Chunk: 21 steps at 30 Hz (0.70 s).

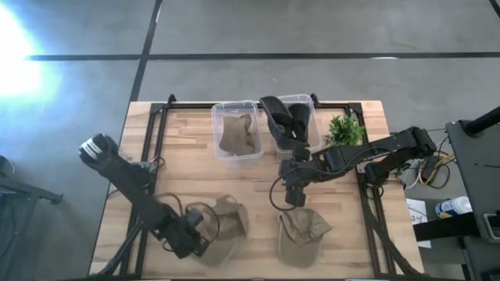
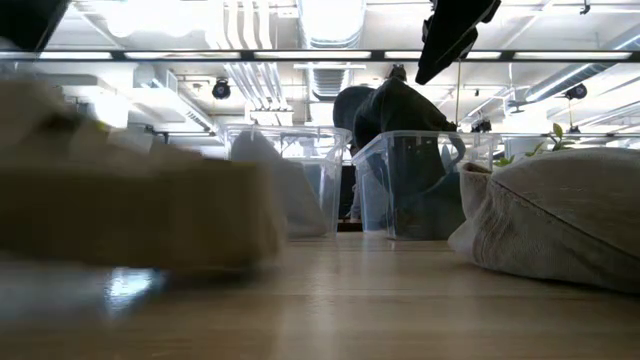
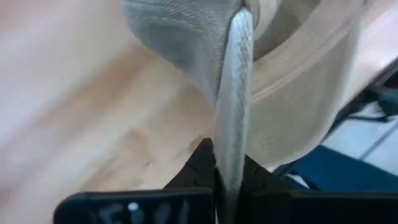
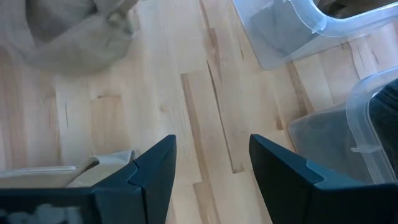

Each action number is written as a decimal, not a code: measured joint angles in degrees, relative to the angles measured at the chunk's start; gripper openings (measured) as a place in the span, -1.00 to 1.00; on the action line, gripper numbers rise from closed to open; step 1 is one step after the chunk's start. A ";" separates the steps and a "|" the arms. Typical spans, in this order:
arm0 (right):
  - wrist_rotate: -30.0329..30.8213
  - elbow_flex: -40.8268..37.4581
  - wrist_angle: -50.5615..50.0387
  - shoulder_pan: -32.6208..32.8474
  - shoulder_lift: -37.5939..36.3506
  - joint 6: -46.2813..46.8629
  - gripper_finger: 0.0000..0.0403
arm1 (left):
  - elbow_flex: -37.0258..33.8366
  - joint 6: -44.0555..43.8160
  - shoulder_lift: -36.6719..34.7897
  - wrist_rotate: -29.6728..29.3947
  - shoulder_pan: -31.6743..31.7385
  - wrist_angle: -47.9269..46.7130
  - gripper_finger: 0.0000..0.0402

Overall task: Pick & Place hat
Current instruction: Put the left brown cap into the left transparent bin

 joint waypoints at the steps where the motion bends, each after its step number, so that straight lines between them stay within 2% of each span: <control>1: 0.08 0.00 0.00 0.00 0.00 0.00 0.00 | 1.55 0.84 -1.97 -1.56 0.61 -3.93 -0.97; 3: 0.17 0.00 0.00 0.00 0.00 -0.10 0.00 | 5.34 2.16 -6.21 -6.33 2.14 -13.71 -0.97; 6: 0.93 0.00 -0.01 0.00 0.00 -0.23 0.00 | 13.41 4.58 -10.99 -17.48 4.62 -28.60 -0.98; 9: 2.86 0.08 -0.02 0.00 0.00 -0.24 0.00 | 23.39 10.25 -11.72 -27.18 7.75 -46.23 -0.98; 11: 4.11 0.13 0.00 0.00 -0.04 -0.22 0.00 | 29.48 17.37 -10.20 -32.93 10.07 -55.09 -0.98; 13: 5.19 0.13 0.02 0.00 -0.06 -0.24 0.00 | 32.90 30.32 -9.22 -39.01 13.22 -53.84 -0.98; 16: 5.20 0.13 0.16 0.00 -0.07 0.22 0.00 | 36.11 49.24 -7.08 -44.84 18.63 -51.23 -0.98; 21: 2.00 0.41 0.99 0.00 -0.35 4.42 0.00 | 38.23 68.41 -1.15 -51.82 24.72 -55.02 -0.98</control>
